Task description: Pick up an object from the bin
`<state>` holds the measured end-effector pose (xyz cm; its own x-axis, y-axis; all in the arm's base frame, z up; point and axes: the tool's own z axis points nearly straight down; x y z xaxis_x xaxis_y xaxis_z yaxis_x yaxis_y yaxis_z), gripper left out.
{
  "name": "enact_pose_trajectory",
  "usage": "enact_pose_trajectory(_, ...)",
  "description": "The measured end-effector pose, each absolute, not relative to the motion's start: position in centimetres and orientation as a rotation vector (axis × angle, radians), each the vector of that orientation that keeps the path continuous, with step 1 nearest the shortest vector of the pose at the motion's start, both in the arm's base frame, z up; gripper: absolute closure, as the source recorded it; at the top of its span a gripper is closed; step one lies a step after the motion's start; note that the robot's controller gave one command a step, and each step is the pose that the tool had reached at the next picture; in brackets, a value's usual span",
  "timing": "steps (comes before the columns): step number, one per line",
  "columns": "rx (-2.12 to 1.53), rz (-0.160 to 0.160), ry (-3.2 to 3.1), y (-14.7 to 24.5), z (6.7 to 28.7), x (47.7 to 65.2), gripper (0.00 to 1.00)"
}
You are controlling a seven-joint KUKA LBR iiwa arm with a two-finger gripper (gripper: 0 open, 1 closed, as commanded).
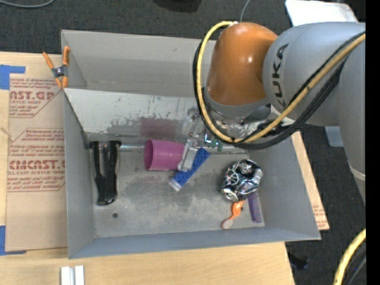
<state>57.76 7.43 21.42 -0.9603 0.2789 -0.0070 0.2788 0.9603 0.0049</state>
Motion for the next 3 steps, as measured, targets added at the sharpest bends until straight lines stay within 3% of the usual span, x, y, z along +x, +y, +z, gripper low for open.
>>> enact_pose_trajectory(1,0.417,0.001,3.101,6.7,16.8,58.5,0.00)
enact_pose_trajectory(2,0.784,0.008,3.031,7.9,17.3,57.5,0.00)
enact_pose_trajectory(3,0.594,0.005,3.074,7.5,16.0,57.0,0.00)
